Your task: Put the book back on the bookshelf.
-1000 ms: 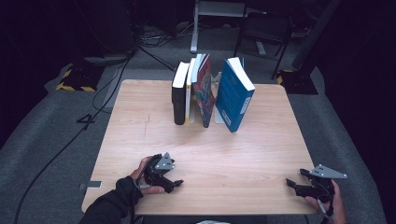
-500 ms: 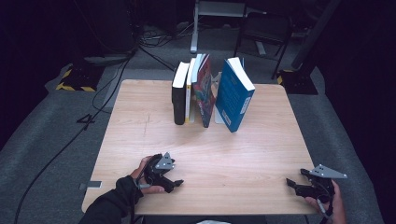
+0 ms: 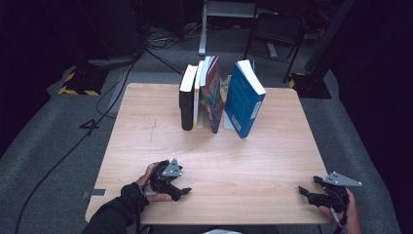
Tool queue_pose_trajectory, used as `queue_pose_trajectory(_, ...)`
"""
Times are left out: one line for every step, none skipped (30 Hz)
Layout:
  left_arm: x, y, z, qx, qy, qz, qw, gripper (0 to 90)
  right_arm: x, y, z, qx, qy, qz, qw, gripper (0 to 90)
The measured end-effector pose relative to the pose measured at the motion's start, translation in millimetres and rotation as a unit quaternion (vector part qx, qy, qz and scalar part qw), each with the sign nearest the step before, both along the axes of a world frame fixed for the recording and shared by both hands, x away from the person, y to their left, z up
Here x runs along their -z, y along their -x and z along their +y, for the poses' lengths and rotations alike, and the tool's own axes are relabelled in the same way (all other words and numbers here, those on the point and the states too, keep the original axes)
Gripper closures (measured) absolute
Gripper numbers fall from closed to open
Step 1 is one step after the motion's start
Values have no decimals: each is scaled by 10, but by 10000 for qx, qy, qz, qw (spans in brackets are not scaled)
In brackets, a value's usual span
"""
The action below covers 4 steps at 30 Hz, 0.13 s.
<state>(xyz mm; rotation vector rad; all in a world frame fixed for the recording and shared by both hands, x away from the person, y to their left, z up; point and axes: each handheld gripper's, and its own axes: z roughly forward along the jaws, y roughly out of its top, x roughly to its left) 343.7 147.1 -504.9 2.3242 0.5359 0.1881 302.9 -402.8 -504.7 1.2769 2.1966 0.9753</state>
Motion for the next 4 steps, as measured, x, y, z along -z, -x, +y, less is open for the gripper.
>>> queue_pose_trajectory(0, -1, 0, 1, -1, 0, 10000, 143, 0, 0, 0, 0, 1, 0, 10000, 206)
queue_pose_trajectory(0, -2, 1, 6, 1, 1, 10000, 143, 0, -1, 0, 4, -2, 4, 10000, 204)
queue_pose_trajectory(0, -6, 1, 15, -2, -2, 10000, 143, 0, -2, 0, 5, 0, 6, 10000, 201)
queue_pose_trajectory(0, -6, 1, 15, -2, -2, 10000, 143, 0, -2, 0, 5, 0, 6, 10000, 201)
